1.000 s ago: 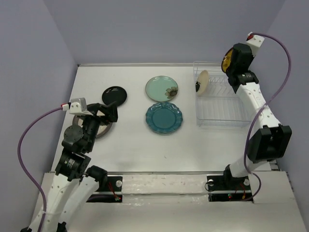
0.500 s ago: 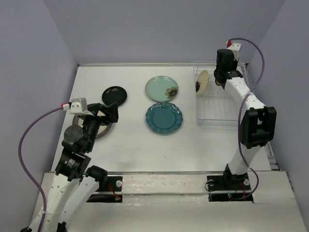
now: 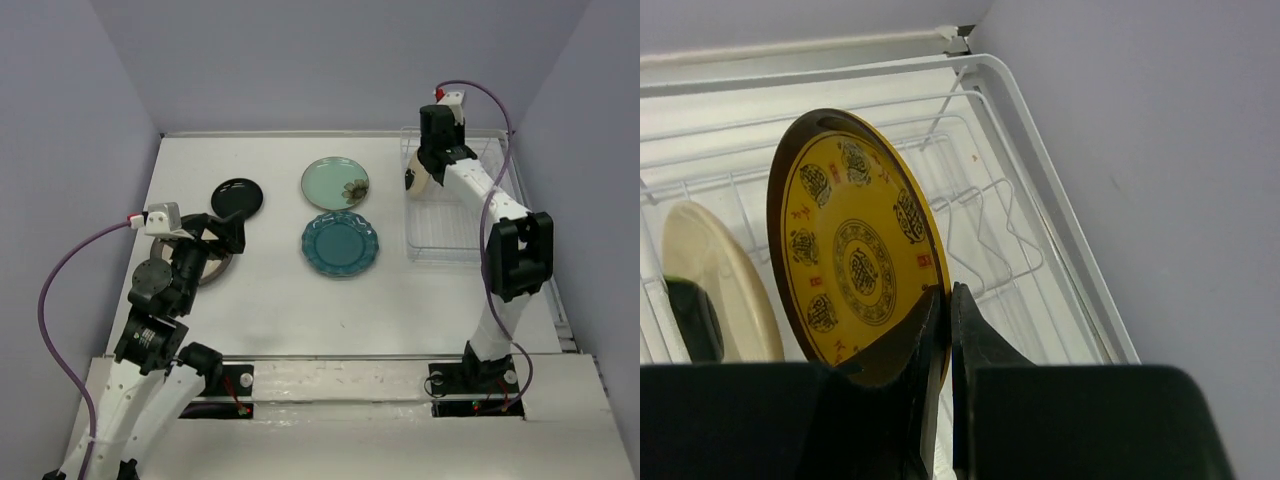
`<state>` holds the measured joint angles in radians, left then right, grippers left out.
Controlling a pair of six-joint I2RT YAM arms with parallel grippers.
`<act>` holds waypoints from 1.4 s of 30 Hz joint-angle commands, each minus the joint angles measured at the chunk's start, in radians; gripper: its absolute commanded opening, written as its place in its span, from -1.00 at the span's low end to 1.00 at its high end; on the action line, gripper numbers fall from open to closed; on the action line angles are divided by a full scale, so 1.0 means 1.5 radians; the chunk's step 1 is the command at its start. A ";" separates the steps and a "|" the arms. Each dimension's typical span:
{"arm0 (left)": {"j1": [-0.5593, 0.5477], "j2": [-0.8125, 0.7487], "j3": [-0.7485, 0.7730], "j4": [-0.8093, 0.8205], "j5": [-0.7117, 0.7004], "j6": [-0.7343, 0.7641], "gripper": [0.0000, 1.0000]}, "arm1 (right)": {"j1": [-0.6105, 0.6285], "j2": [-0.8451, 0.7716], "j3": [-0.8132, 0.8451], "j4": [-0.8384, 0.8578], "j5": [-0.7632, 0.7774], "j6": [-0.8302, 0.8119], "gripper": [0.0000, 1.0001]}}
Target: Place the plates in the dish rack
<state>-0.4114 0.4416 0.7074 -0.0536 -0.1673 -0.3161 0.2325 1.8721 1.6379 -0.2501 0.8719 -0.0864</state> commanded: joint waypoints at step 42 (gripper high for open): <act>-0.001 0.009 0.024 0.020 -0.027 -0.005 0.98 | 0.299 0.281 0.272 0.057 -0.561 0.504 0.30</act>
<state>-0.4114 0.4454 0.7074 -0.0547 -0.1921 -0.3199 0.6628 2.1876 1.9453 -0.2253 0.1329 0.4717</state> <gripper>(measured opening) 0.990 0.632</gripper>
